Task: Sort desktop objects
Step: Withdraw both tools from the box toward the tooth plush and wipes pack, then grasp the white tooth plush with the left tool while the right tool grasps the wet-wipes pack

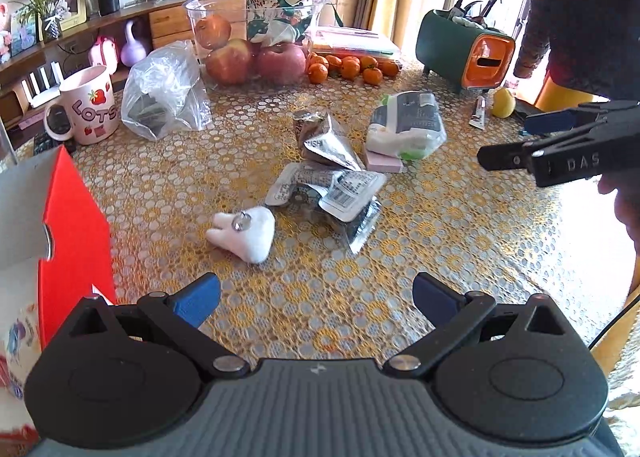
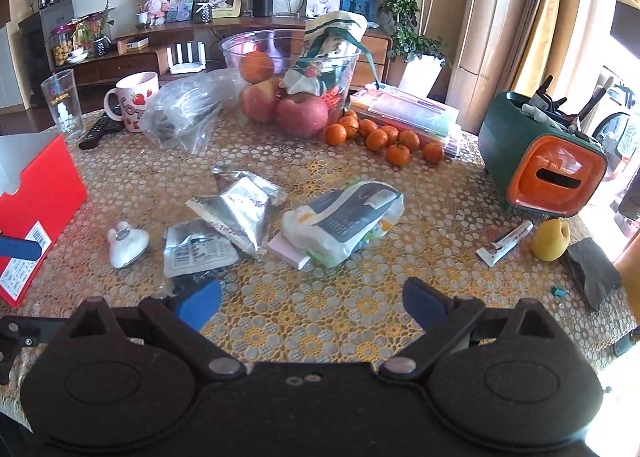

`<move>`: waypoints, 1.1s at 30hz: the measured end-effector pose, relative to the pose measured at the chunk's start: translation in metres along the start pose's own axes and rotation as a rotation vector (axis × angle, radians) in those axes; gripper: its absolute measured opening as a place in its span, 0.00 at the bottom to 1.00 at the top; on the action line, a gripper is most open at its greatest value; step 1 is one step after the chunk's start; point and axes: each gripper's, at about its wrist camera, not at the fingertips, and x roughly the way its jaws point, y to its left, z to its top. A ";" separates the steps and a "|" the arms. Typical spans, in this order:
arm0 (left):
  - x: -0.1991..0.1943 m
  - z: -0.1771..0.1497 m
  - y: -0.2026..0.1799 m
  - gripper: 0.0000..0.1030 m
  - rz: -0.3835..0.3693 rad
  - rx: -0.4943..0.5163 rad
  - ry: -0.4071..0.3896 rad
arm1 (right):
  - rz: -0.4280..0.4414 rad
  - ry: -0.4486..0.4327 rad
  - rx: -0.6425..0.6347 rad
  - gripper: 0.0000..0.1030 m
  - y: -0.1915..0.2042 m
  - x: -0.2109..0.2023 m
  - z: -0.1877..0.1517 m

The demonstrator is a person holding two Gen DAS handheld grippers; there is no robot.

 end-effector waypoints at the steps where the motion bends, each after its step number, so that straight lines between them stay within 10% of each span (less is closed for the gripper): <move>1: 0.004 0.003 0.001 1.00 0.005 -0.001 0.001 | -0.006 0.001 0.009 0.94 -0.003 0.004 0.003; 33: 0.099 0.036 0.035 0.99 0.098 -0.023 0.103 | -0.135 0.099 0.234 0.92 -0.051 0.125 0.052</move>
